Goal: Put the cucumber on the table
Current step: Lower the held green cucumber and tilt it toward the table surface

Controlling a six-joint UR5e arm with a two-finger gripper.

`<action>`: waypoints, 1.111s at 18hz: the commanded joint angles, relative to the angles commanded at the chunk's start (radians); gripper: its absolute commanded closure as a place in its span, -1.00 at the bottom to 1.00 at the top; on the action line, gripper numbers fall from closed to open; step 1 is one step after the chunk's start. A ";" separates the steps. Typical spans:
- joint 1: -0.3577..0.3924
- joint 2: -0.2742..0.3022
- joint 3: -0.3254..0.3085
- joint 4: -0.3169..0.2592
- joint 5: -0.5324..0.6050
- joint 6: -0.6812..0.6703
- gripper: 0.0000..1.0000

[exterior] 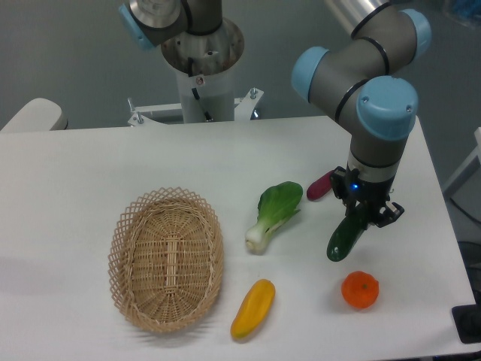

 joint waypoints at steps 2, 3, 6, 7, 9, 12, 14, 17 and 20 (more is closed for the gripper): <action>0.003 0.000 -0.005 0.002 0.000 0.002 0.49; 0.005 0.002 -0.003 0.002 0.000 0.005 0.49; 0.008 0.000 -0.005 0.003 0.000 0.024 0.49; 0.012 0.000 -0.006 0.003 0.000 0.029 0.49; 0.020 0.002 -0.015 0.005 0.000 0.066 0.49; 0.044 0.000 -0.029 0.008 0.000 0.121 0.49; 0.064 -0.008 -0.051 0.020 0.002 0.190 0.49; 0.098 -0.035 -0.054 0.023 0.000 0.294 0.49; 0.139 -0.058 -0.073 0.044 0.000 0.417 0.49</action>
